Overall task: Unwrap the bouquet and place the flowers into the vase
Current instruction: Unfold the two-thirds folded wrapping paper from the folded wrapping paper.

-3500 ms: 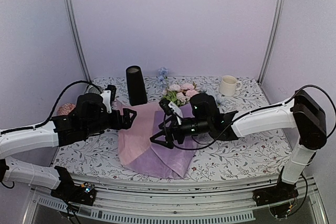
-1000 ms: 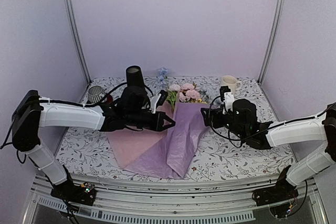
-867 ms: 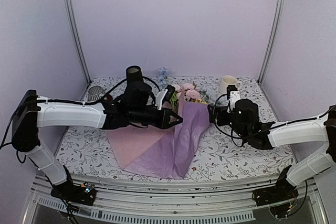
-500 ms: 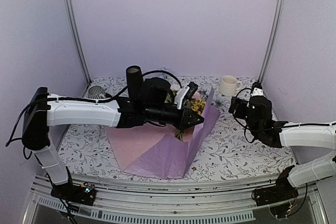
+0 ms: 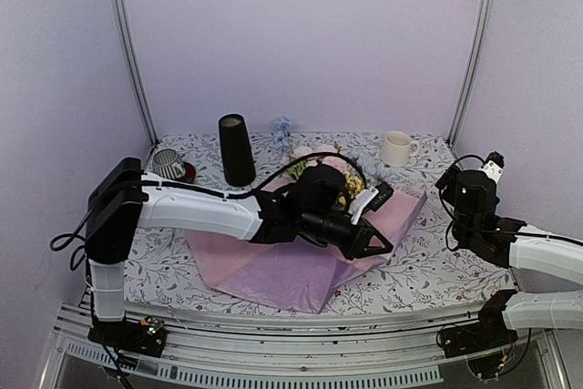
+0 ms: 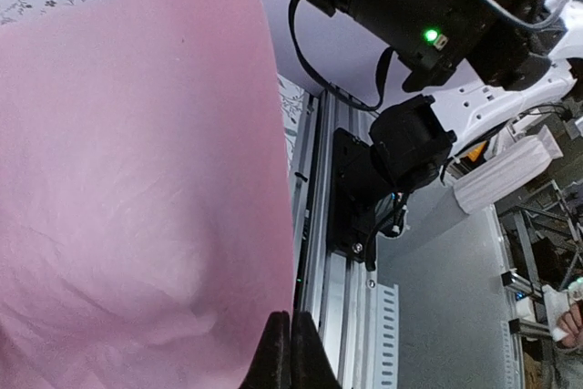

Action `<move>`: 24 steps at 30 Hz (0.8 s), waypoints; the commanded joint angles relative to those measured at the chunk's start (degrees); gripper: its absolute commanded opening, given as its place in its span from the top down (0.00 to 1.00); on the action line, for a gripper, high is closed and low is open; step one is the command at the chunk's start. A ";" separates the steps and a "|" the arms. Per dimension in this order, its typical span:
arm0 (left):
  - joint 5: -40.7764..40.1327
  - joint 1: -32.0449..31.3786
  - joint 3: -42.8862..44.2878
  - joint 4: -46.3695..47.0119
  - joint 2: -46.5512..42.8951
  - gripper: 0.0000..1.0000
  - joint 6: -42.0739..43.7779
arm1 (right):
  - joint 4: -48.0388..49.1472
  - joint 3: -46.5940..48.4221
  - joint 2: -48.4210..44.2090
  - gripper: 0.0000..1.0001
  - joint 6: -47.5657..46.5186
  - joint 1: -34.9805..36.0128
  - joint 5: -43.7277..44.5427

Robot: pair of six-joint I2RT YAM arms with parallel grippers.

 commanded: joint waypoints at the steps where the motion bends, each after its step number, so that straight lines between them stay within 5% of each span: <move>1: 2.70 -2.49 4.01 1.07 3.45 1.00 0.59 | -3.66 -2.26 -3.68 0.01 4.70 -0.27 5.48; 15: 4.90 -5.24 9.82 1.04 9.43 0.96 0.24 | -4.99 -3.35 -12.95 0.01 2.50 -0.28 3.75; 24: 3.20 -5.97 10.57 -1.53 8.45 0.54 1.90 | -1.71 -5.47 -16.59 0.01 0.30 -0.25 -0.96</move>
